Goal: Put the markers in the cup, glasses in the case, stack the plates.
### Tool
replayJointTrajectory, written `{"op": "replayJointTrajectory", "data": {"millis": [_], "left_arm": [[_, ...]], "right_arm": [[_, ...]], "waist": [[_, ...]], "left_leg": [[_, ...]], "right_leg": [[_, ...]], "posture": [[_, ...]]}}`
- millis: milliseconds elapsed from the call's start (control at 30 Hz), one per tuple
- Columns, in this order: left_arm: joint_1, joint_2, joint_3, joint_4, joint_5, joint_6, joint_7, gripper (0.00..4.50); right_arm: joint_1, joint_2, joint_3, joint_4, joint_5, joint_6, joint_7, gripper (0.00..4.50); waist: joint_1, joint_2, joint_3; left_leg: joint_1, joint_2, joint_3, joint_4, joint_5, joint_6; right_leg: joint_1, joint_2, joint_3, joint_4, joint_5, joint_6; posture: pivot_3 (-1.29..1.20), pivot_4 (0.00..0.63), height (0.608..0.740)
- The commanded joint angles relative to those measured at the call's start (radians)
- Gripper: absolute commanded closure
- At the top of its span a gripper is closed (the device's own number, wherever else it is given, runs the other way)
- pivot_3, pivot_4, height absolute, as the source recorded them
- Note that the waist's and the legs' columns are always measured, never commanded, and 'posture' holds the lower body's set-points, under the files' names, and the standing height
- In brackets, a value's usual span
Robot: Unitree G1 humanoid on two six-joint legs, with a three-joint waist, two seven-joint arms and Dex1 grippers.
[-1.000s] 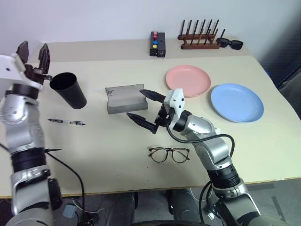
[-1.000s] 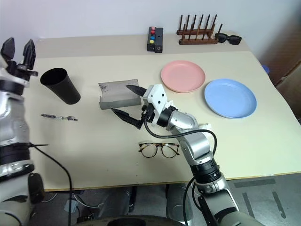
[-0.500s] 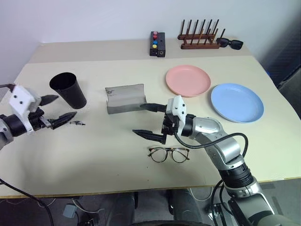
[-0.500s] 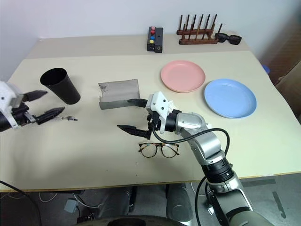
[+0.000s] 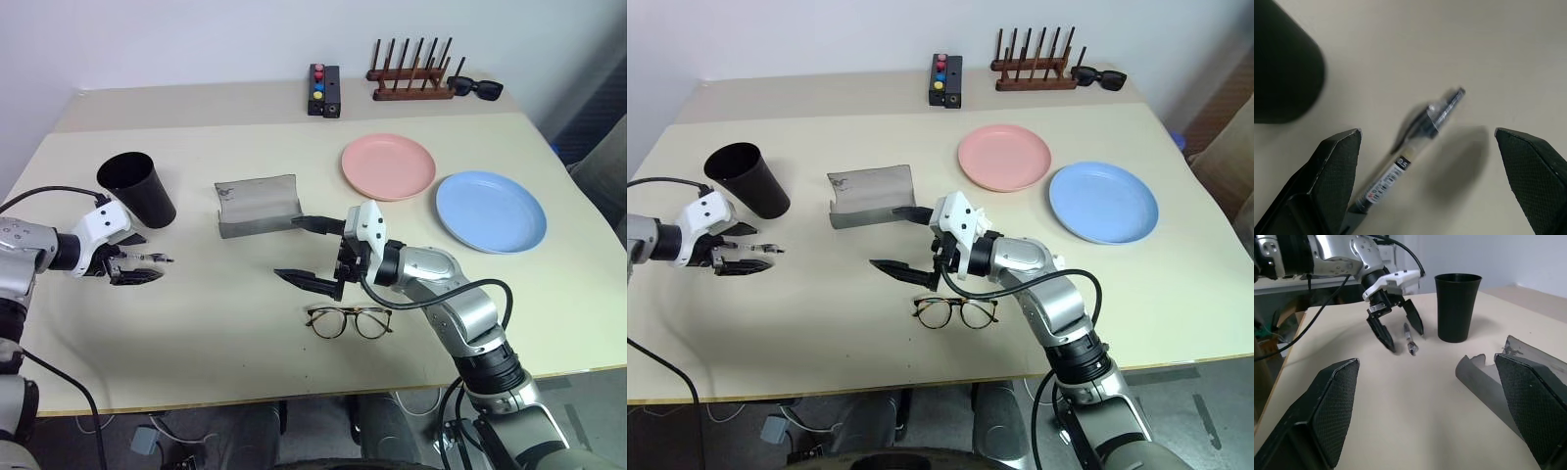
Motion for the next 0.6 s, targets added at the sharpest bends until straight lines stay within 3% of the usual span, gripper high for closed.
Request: {"op": "replayJointTrajectory", "data": {"millis": [33,67,300,433,600], "left_arm": [[-0.036,0.006,-0.024,0.064,0.053,-0.052,-0.037,0.59],[-0.040,0.004,-0.029,0.077,0.062,-0.060,-0.043,0.83],[-0.023,-0.005,-0.017,0.072,0.058,-0.062,-0.058,4.37],[0.049,-0.013,0.033,-0.049,0.000,-0.014,-0.060,4.47],[0.208,-0.008,0.195,-0.400,-0.200,0.179,-0.065,4.47]], "right_arm": [[0.001,0.006,-0.009,-0.048,0.009,-0.002,-0.008,0.00],[0.003,0.005,-0.009,-0.050,0.009,-0.002,-0.010,0.00],[0.006,0.005,-0.006,-0.053,0.014,0.000,-0.013,0.00],[0.000,0.009,-0.002,-0.043,0.015,-0.001,-0.006,0.00],[-0.002,0.021,-0.008,-0.038,0.028,0.001,-0.005,0.00]], "waist": [[0.000,0.000,0.000],[0.001,0.000,0.000],[-0.001,0.000,0.000],[-0.001,0.000,0.000],[0.000,0.000,0.000]], "left_leg": [[0.000,0.000,0.000,0.000,0.000,0.000],[0.000,0.000,0.000,0.000,0.000,0.000],[0.001,0.000,0.000,0.001,0.000,0.000],[0.001,0.000,0.000,0.001,0.000,0.000],[0.000,0.000,0.000,0.001,0.000,0.000]], "right_leg": [[0.000,0.000,0.000,0.000,0.000,0.000],[0.000,0.000,0.000,0.001,0.000,0.000],[0.000,0.000,0.000,0.003,0.000,0.000],[0.000,0.000,0.001,0.004,0.000,0.000],[-0.001,-0.001,0.001,0.004,0.000,0.000]], "posture": [[0.00,0.150,0.739],[0.00,0.150,0.739],[0.00,0.150,0.739],[0.00,0.150,0.739],[0.00,0.150,0.739]]}}
